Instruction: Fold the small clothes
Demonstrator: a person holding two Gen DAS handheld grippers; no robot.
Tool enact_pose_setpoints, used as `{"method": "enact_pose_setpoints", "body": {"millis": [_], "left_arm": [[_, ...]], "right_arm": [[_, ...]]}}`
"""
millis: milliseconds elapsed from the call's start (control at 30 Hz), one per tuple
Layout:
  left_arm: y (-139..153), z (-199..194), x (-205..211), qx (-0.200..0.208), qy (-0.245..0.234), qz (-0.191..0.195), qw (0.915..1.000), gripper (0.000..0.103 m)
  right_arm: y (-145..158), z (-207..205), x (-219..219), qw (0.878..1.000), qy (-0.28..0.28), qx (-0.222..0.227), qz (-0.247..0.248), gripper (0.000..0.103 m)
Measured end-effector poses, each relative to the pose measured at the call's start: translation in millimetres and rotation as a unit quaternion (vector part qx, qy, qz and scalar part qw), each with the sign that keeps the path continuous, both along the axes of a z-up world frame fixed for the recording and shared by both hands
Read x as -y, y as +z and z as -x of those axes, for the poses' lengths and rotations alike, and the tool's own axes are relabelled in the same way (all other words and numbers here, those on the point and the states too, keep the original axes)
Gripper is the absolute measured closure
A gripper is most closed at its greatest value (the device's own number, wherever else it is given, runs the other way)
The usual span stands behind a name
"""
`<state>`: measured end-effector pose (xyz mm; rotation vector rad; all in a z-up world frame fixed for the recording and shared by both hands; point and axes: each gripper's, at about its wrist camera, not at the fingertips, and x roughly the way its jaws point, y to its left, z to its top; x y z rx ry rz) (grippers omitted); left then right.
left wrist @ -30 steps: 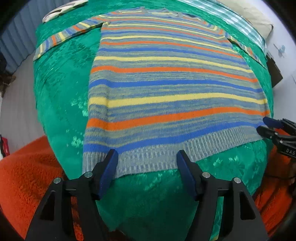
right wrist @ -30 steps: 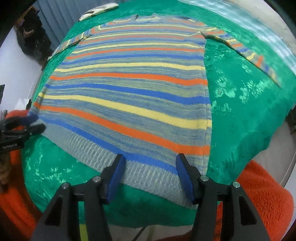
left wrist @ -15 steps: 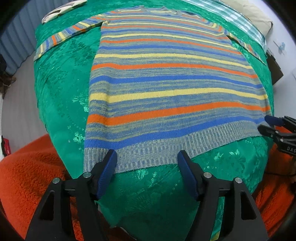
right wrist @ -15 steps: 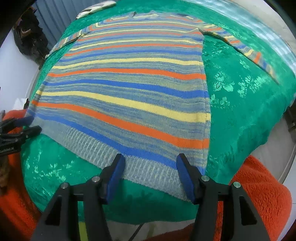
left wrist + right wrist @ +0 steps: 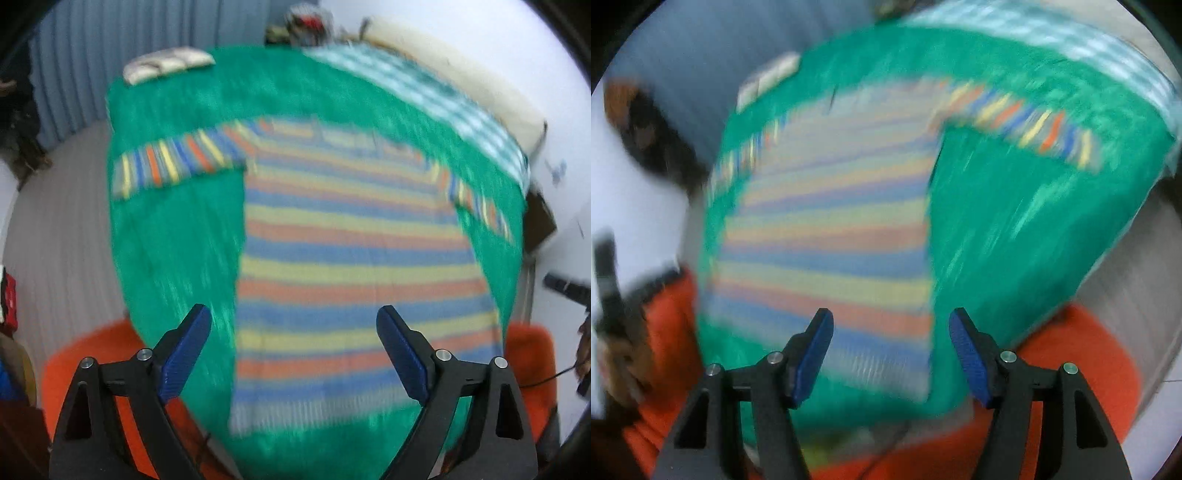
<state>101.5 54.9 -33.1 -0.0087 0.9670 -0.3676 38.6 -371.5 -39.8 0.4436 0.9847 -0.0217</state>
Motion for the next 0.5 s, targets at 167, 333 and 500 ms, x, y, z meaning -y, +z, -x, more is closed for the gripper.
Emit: {"method": "enact_pose_setpoints", "body": {"millis": [167, 333, 500], "left_arm": [[-9, -25, 3, 0.043, 0.037, 0.01, 0.9983, 0.009], [-66, -15, -2, 0.012, 0.056, -0.017, 0.9982, 0.01], [-76, -23, 2, -0.008, 0.054, -0.019, 0.9984, 0.01]], "right_arm": [[28, -47, 142, 0.981, -0.157, 0.094, -0.059, 0.03], [-57, -76, 233, 0.954, -0.262, 0.023, -0.147, 0.036], [-110, -93, 251, 0.947, -0.282, -0.012, -0.15, 0.038]]}}
